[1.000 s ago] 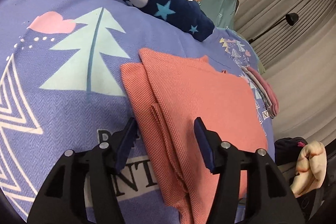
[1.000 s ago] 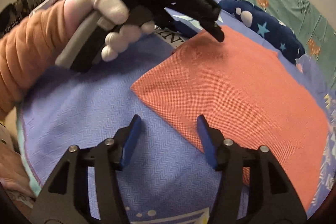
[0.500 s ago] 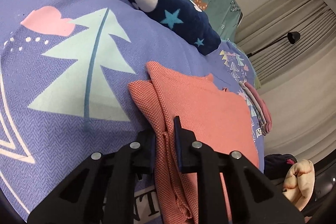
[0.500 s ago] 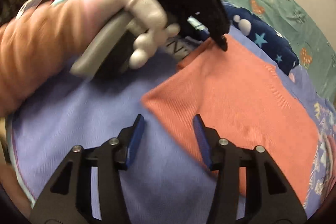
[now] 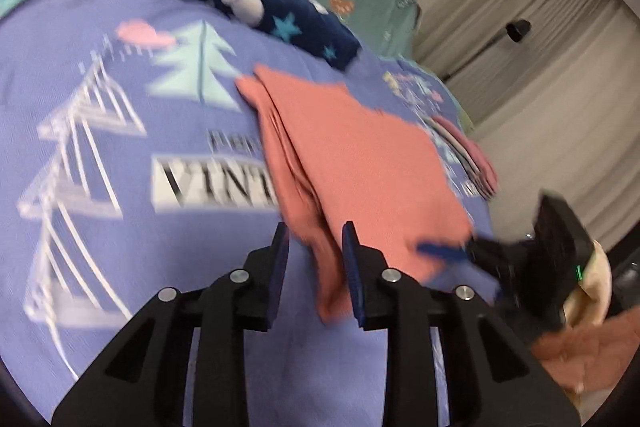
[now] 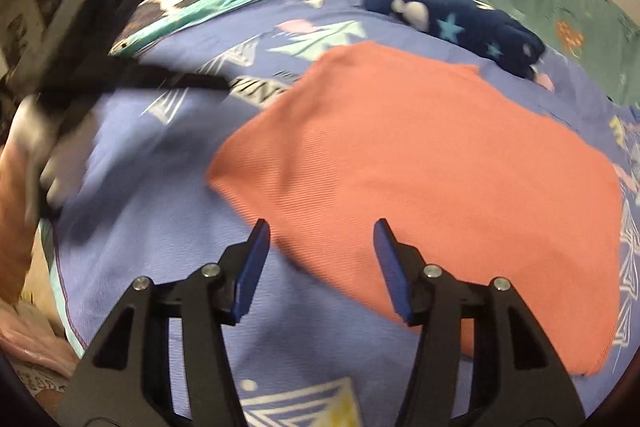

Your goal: Fold small clothes

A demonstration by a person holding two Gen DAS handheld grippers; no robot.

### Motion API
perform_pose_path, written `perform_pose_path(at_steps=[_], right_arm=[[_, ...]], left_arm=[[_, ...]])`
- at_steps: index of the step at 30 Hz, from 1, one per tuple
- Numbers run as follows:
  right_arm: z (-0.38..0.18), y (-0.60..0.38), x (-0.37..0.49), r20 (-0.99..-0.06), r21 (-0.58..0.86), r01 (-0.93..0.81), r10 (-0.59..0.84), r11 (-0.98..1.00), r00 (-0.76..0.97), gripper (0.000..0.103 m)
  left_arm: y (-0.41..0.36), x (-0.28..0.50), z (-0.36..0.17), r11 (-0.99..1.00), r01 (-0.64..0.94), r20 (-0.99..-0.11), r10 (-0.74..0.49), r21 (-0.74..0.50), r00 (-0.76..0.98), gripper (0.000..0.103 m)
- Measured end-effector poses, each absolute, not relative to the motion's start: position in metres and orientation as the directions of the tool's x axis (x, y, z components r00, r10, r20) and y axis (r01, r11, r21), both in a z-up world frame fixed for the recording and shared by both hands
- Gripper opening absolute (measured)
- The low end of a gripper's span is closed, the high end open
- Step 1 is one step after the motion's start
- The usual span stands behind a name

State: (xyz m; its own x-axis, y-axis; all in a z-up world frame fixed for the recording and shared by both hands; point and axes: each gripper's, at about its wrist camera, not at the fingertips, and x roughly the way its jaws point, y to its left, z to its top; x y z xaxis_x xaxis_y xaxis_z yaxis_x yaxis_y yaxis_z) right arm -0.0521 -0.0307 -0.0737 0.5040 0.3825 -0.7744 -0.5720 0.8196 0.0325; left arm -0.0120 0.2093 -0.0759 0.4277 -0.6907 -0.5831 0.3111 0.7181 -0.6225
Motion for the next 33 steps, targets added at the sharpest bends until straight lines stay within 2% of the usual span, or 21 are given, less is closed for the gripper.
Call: perform_pose_path(at_steps=[3, 4, 5, 7, 11, 13, 16, 19, 20, 21, 22, 23, 24, 25, 26, 27, 28, 31, 32, 33], right_arm=[[-0.071, -0.038, -0.048, -0.768, 0.020, -0.552, 0.367, 0.833, 0.525, 0.056], [-0.069, -0.039, -0.049, -0.765, 0.018, -0.552, 0.367, 0.834, 0.529, 0.056], [-0.068, -0.039, -0.053, -0.764, 0.018, -0.553, 0.368, 0.833, 0.530, 0.057], [-0.066, -0.035, -0.064, -0.762, 0.011, -0.563, 0.371, 0.827, 0.531, 0.058], [-0.066, -0.022, -0.080, -0.757, -0.034, -0.612, 0.379, 0.790, 0.532, 0.062], [-0.071, -0.008, -0.086, -0.759, -0.075, -0.643, 0.374, 0.762, 0.532, 0.064], [-0.084, 0.019, -0.093, -0.753, -0.208, -0.656, 0.309, 0.726, 0.581, 0.065], [-0.093, 0.044, -0.090, -0.701, -0.366, -0.608, 0.221, 0.704, 0.678, 0.064], [-0.093, 0.050, -0.088, -0.684, -0.393, -0.598, 0.212, 0.698, 0.697, 0.062], [-0.093, 0.056, -0.088, -0.665, -0.416, -0.592, 0.213, 0.691, 0.716, 0.055], [-0.092, 0.059, -0.087, -0.649, -0.424, -0.590, 0.224, 0.687, 0.727, 0.043], [-0.090, 0.060, -0.087, -0.643, -0.424, -0.590, 0.230, 0.687, 0.731, 0.014], [-0.089, 0.061, -0.086, -0.649, -0.413, -0.601, 0.241, 0.684, 0.721, 0.008], [-0.089, 0.059, -0.083, -0.662, -0.386, -0.609, 0.252, 0.693, 0.706, 0.008], [-0.088, 0.057, -0.081, -0.665, -0.367, -0.610, 0.260, 0.703, 0.700, 0.007], [-0.088, 0.055, -0.079, -0.669, -0.356, -0.611, 0.263, 0.707, 0.695, 0.007], [-0.089, 0.053, -0.078, -0.678, -0.340, -0.613, 0.266, 0.713, 0.685, 0.007], [-0.089, 0.052, -0.074, -0.683, -0.314, -0.610, 0.273, 0.727, 0.677, 0.007], [-0.088, 0.052, -0.073, -0.681, -0.310, -0.608, 0.276, 0.731, 0.678, 0.007], [-0.086, 0.051, -0.073, -0.678, -0.303, -0.605, 0.280, 0.737, 0.680, 0.007]], left_arm=[[0.190, -0.028, -0.091, 0.723, 0.324, -0.627, -0.691, -0.610, 0.360, 0.027], [0.184, -0.030, -0.094, 0.735, 0.334, -0.644, -0.678, -0.590, 0.354, 0.023], [0.176, -0.031, -0.098, 0.748, 0.333, -0.663, -0.663, -0.573, 0.348, 0.008], [0.172, -0.030, -0.099, 0.760, 0.319, -0.678, -0.649, -0.566, 0.344, 0.001], [0.183, -0.034, -0.074, 0.727, 0.319, -0.617, -0.686, -0.608, 0.386, 0.001], [0.184, -0.034, -0.069, 0.730, 0.319, -0.616, -0.682, -0.604, 0.394, 0.001], [0.183, -0.031, -0.069, 0.722, 0.303, -0.610, -0.690, -0.623, 0.390, 0.001], [0.183, -0.032, -0.064, 0.714, 0.305, -0.597, -0.697, -0.631, 0.398, 0.001], [0.183, -0.033, -0.062, 0.714, 0.310, -0.596, -0.697, -0.627, 0.399, 0.001], [0.184, -0.034, -0.061, 0.715, 0.315, -0.595, -0.696, -0.624, 0.401, 0.001], [0.184, -0.035, -0.059, 0.718, 0.314, -0.596, -0.693, -0.621, 0.405, 0.001], [0.188, -0.035, -0.058, 0.720, 0.312, -0.593, -0.690, -0.620, 0.414, 0.001], [0.194, -0.035, -0.057, 0.729, 0.303, -0.593, -0.679, -0.614, 0.432, 0.002], [0.199, -0.033, -0.056, 0.743, 0.286, -0.596, -0.660, -0.604, 0.456, 0.004], [0.207, -0.028, -0.057, 0.758, 0.259, -0.601, -0.639, -0.598, 0.481, 0.014], [0.213, -0.023, -0.059, 0.760, 0.241, -0.601, -0.633, -0.604, 0.488, 0.033], [0.218, -0.015, -0.062, 0.756, 0.227, -0.600, -0.634, -0.614, 0.488, 0.042], [0.223, 0.014, -0.073, 0.760, 0.175, -0.618, -0.620, -0.626, 0.484, 0.048], [0.219, 0.027, -0.077, 0.742, 0.183, -0.611, -0.645, -0.645, 0.460, 0.054], [0.215, 0.036, -0.080, 0.737, 0.183, -0.612, -0.652, -0.651, 0.447, 0.056]])
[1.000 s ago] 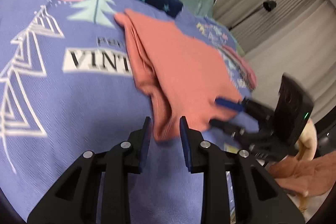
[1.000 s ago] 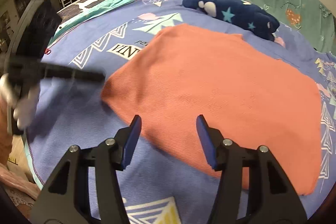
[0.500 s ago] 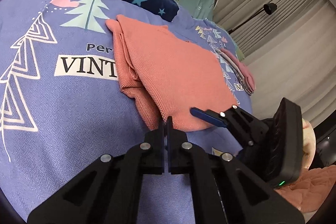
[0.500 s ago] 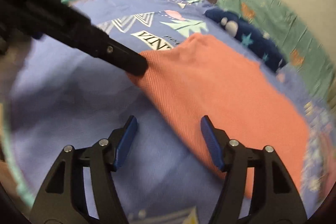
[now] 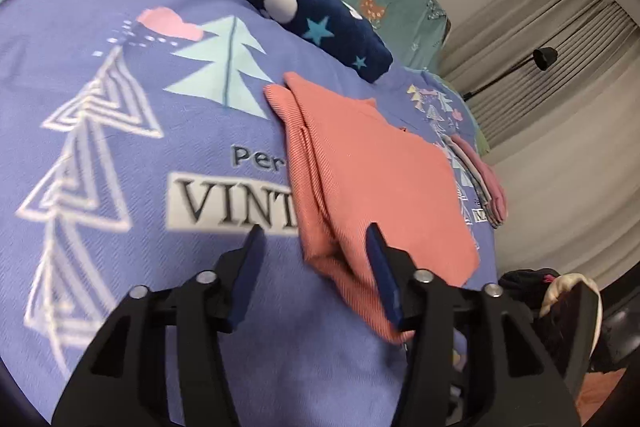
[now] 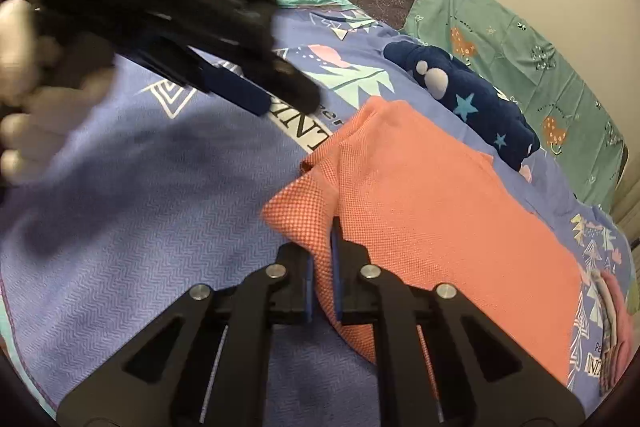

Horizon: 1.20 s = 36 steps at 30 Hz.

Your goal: Fold small clothes

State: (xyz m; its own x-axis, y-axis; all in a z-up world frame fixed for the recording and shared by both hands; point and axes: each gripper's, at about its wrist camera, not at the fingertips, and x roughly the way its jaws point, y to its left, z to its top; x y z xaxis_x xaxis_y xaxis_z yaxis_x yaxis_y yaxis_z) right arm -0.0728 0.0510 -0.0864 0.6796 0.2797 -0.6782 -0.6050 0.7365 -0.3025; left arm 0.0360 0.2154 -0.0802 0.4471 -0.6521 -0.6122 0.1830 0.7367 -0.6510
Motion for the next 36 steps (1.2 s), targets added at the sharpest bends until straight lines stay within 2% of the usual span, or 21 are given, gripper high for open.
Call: perform_pose_path(at_steps=[4, 6, 10, 11, 14, 15, 27, 36], right_arm=[[-0.076, 0.042, -0.068, -0.675, -0.220, -0.596, 0.320, 0.773, 0.665, 0.007], [-0.074, 0.040, -0.066, -0.680, -0.194, -0.596, 0.331, 0.779, 0.654, 0.007], [-0.074, 0.041, -0.062, -0.692, -0.162, -0.602, 0.345, 0.782, 0.635, 0.007], [-0.074, 0.041, -0.062, -0.692, -0.159, -0.603, 0.347, 0.782, 0.633, 0.007], [-0.074, 0.041, -0.061, -0.695, -0.142, -0.605, 0.356, 0.783, 0.624, 0.007], [-0.074, 0.040, -0.061, -0.695, -0.135, -0.605, 0.361, 0.785, 0.622, 0.007], [-0.045, -0.005, -0.057, -0.629, 0.051, -0.567, 0.467, 0.822, 0.621, 0.006], [-0.023, -0.067, -0.063, -0.568, 0.117, -0.460, 0.439, 0.880, 0.696, 0.006]], left_arm=[[0.195, 0.076, -0.094, 0.747, 0.174, -0.646, -0.649, -0.642, 0.402, 0.058], [0.187, 0.093, -0.095, 0.742, 0.183, -0.633, -0.653, -0.645, 0.417, 0.061], [0.183, 0.123, -0.099, 0.718, 0.136, -0.613, -0.663, -0.682, 0.430, 0.061], [0.182, 0.130, -0.101, 0.704, 0.126, -0.601, -0.674, -0.699, 0.429, 0.057], [0.177, 0.142, -0.106, 0.693, 0.096, -0.605, -0.681, -0.714, 0.414, 0.020], [0.174, 0.144, -0.107, 0.702, 0.085, -0.616, -0.670, -0.707, 0.414, 0.014], [0.156, 0.143, -0.062, 0.699, 0.170, -0.562, -0.675, -0.695, 0.478, 0.010], [0.096, 0.144, -0.014, 0.732, 0.260, -0.572, -0.663, -0.629, 0.483, 0.010]])
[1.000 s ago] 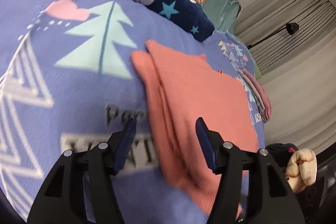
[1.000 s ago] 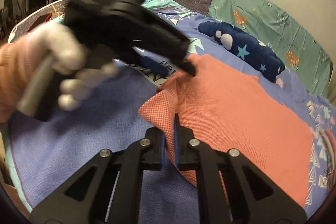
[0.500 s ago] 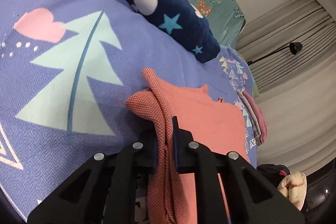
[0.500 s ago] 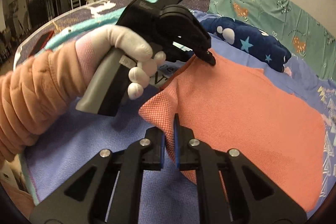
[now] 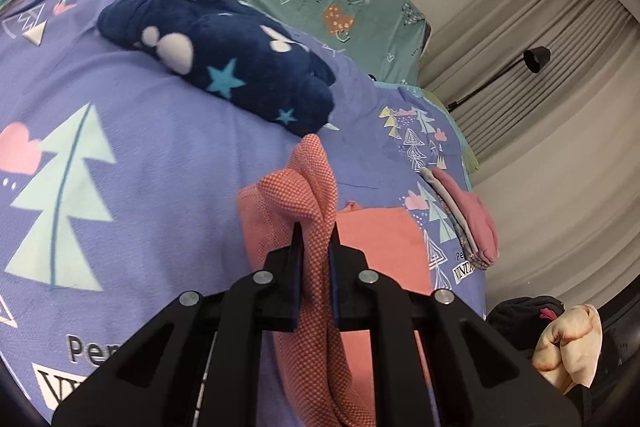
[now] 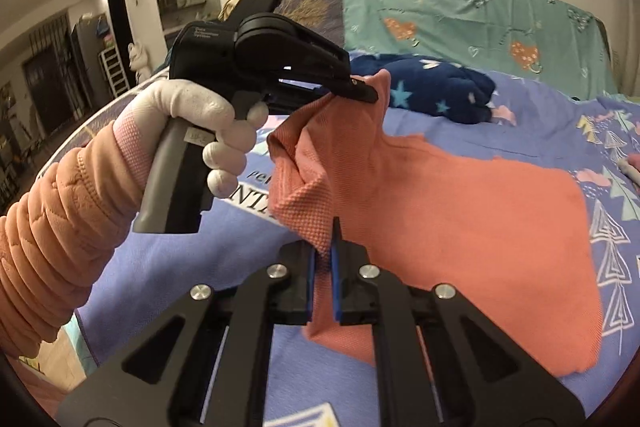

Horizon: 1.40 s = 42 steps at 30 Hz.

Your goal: Fold small clothes

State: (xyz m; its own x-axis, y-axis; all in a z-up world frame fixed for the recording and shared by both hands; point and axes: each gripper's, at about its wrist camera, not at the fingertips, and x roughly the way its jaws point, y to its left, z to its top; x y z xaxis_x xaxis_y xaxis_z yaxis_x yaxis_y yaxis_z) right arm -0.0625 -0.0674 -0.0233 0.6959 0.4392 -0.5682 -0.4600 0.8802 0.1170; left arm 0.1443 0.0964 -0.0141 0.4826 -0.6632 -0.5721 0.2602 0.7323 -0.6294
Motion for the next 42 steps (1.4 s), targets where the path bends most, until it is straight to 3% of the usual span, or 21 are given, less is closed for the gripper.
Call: perform_pose_path(at_steps=[20, 42], right_arm=[[-0.031, -0.194, -0.065, -0.504, 0.282, -0.342, 0.442, 0.896, 0.742, 0.006], [-0.082, -0.301, -0.082, -0.568, 0.429, -0.122, 0.372, 0.895, 0.735, 0.006]], left_arm=[[-0.037, 0.156, 0.003, 0.796, 0.289, -0.648, -0.603, -0.532, 0.466, 0.009], [-0.189, 0.150, -0.030, 0.822, 0.427, -0.747, -0.543, -0.377, 0.384, 0.009]])
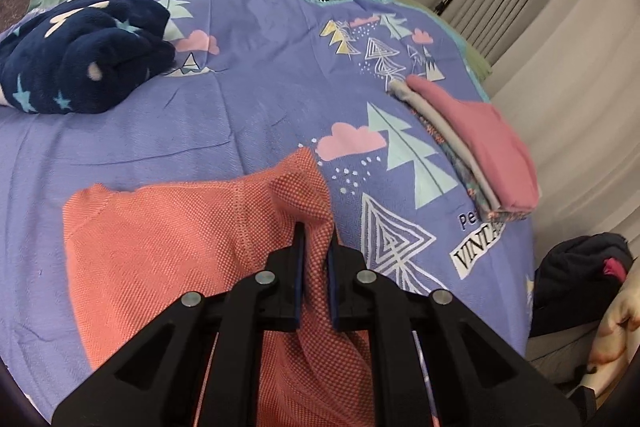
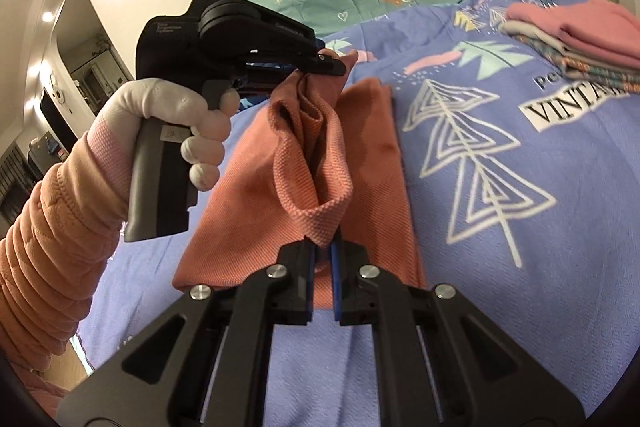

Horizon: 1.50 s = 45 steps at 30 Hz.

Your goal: Fold small clothes

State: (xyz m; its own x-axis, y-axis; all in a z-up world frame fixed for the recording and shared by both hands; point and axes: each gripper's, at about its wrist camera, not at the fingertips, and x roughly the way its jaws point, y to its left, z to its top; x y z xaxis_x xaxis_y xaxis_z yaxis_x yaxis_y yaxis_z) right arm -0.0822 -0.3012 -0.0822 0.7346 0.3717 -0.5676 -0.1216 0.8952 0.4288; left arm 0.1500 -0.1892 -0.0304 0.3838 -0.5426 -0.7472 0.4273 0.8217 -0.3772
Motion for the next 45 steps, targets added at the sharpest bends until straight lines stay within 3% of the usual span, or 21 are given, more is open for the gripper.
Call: perform_pose_path(at_steps=[5, 8, 9, 10, 12, 15, 20, 22, 26, 30, 32, 33, 35, 41, 45], right_arm=[[-0.091, -0.309, -0.078, -0.579, 0.457, -0.100, 0.381, 0.884, 0.721, 0.006], [-0.101, -0.316, -0.072, -0.596, 0.501, -0.078, 0.408, 0.862, 0.692, 0.006], [-0.105, -0.319, -0.071, -0.598, 0.523, -0.072, 0.426, 0.849, 0.679, 0.006], [-0.107, -0.320, -0.070, -0.597, 0.538, -0.069, 0.437, 0.840, 0.673, 0.007], [-0.110, -0.324, -0.068, -0.593, 0.564, -0.064, 0.457, 0.824, 0.663, 0.007], [-0.111, -0.326, -0.066, -0.589, 0.580, -0.063, 0.472, 0.812, 0.657, 0.007], [-0.115, -0.330, -0.064, -0.584, 0.609, -0.053, 0.493, 0.791, 0.645, 0.013], [-0.116, -0.331, -0.064, -0.583, 0.618, -0.050, 0.500, 0.784, 0.640, 0.015], [-0.113, -0.332, -0.061, -0.574, 0.633, -0.060, 0.520, 0.772, 0.633, 0.034], [-0.109, -0.328, -0.053, -0.592, 0.616, -0.053, 0.507, 0.786, 0.627, 0.039], [-0.106, -0.326, -0.047, -0.606, 0.598, -0.046, 0.488, 0.801, 0.628, 0.036], [-0.106, -0.325, -0.044, -0.615, 0.586, -0.039, 0.475, 0.810, 0.629, 0.022], [-0.106, -0.325, -0.038, -0.627, 0.577, -0.024, 0.462, 0.816, 0.627, 0.009], [-0.091, -0.339, -0.045, -0.568, 0.623, -0.031, 0.480, 0.781, 0.669, 0.007], [-0.089, -0.342, -0.048, -0.563, 0.623, -0.034, 0.477, 0.782, 0.674, 0.007]], left_arm=[[-0.209, 0.153, -0.043, 0.839, 0.449, -0.771, -0.495, -0.306, 0.400, 0.012], [-0.204, 0.147, -0.034, 0.831, 0.457, -0.738, -0.519, -0.317, 0.431, 0.026], [-0.200, 0.143, -0.023, 0.827, 0.457, -0.710, -0.534, -0.326, 0.460, 0.038], [-0.195, 0.137, -0.011, 0.823, 0.460, -0.678, -0.547, -0.331, 0.491, 0.042], [-0.183, 0.120, 0.016, 0.808, 0.499, -0.621, -0.571, -0.313, 0.536, 0.048], [-0.167, 0.082, 0.037, 0.801, 0.563, -0.608, -0.555, -0.205, 0.568, 0.057], [-0.132, -0.003, 0.003, 0.780, 0.625, -0.692, -0.451, 0.001, 0.564, 0.059], [-0.114, -0.031, -0.022, 0.788, 0.614, -0.732, -0.397, 0.037, 0.554, 0.059], [-0.087, -0.061, -0.052, 0.823, 0.562, -0.770, -0.305, 0.083, 0.561, 0.059], [-0.077, -0.068, -0.063, 0.848, 0.523, -0.768, -0.276, 0.089, 0.578, 0.059], [-0.078, -0.068, -0.064, 0.856, 0.509, -0.762, -0.273, 0.086, 0.587, 0.059], [-0.079, -0.069, -0.065, 0.855, 0.512, -0.761, -0.276, 0.084, 0.587, 0.059], [-0.082, -0.073, -0.066, 0.848, 0.524, -0.758, -0.289, 0.081, 0.584, 0.059], [-0.082, -0.069, -0.074, 0.863, 0.495, -0.770, -0.243, 0.106, 0.589, 0.059], [-0.073, -0.062, -0.076, 0.894, 0.443, -0.775, -0.232, 0.068, 0.587, 0.066]])
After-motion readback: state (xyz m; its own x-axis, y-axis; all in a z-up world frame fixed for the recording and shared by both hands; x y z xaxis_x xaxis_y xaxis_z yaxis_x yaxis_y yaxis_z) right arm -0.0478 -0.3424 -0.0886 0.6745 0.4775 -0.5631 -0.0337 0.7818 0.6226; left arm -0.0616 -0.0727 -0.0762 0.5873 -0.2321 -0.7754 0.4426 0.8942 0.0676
